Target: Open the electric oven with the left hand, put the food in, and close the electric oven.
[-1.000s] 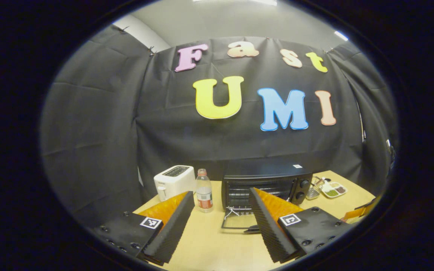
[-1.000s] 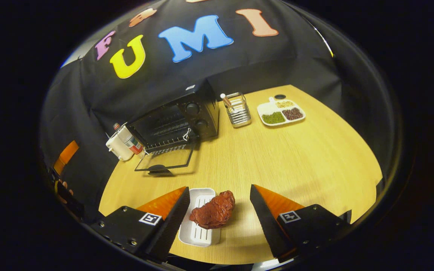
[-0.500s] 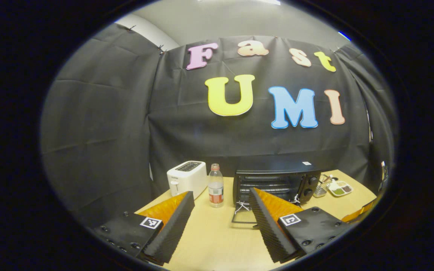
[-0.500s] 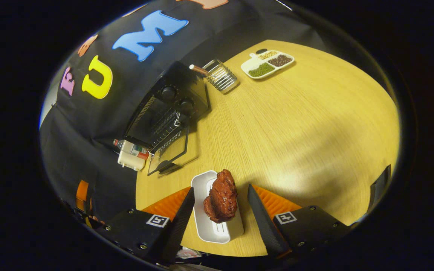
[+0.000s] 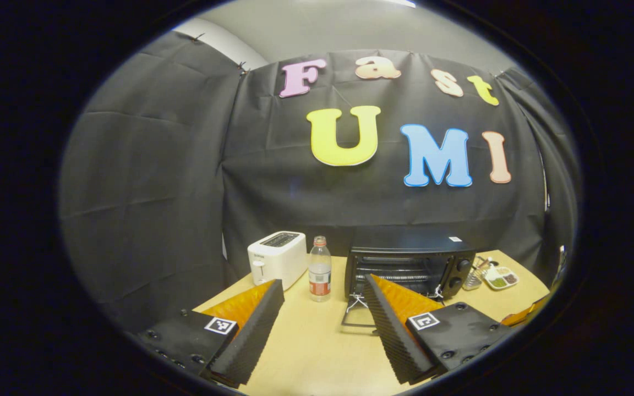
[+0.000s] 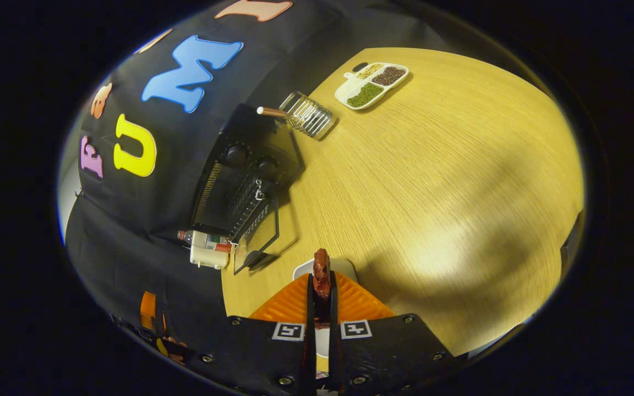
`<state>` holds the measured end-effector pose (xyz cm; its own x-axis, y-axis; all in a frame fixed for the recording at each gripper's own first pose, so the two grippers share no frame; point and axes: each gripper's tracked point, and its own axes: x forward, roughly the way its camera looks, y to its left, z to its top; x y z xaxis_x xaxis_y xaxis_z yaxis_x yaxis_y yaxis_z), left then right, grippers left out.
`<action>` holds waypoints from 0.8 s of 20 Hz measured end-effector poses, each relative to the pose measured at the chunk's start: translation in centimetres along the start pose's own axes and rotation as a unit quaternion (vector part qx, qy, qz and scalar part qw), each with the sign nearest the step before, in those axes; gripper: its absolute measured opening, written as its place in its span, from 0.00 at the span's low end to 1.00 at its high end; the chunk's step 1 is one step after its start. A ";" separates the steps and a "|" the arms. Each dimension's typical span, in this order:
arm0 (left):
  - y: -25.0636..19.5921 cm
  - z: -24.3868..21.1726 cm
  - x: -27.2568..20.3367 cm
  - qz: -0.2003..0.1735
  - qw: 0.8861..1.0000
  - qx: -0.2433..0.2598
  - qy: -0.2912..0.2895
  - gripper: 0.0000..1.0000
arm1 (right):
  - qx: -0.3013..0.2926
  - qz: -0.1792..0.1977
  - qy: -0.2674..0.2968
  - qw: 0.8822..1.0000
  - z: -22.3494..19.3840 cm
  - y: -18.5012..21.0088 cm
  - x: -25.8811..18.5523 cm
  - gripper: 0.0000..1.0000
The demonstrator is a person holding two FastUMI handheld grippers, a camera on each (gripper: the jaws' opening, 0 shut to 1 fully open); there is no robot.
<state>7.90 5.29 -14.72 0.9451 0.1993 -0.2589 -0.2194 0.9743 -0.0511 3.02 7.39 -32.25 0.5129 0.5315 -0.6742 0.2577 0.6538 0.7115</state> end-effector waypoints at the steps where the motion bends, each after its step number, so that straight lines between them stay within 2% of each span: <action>1: 0.0 0.0 0.2 -0.001 1.000 -0.003 -0.001 0.98 | -0.008 0.000 -0.003 1.000 0.3 0.4 -0.7 0.09; 8: -0.1 -0.2 1.9 -0.011 1.000 -0.009 -0.001 1.00 | -0.041 0.036 -0.036 0.998 3.2 6.4 -1.7 0.09; 12: 0.6 -0.8 2.8 -0.015 1.000 -0.015 0.005 1.00 | -0.057 0.058 -0.058 0.995 4.2 10.3 0.2 0.10; 16: 1.7 -1.0 3.7 -0.018 1.000 -0.015 0.006 0.99 | -0.071 0.081 -0.055 0.993 3.4 14.1 3.0 0.09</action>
<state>10.78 7.60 -16.78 0.9497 0.1618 -0.2682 -0.1919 0.9773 -0.0900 11.00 16.37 -23.52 0.6265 0.5782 -0.5227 0.0512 0.6386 0.7678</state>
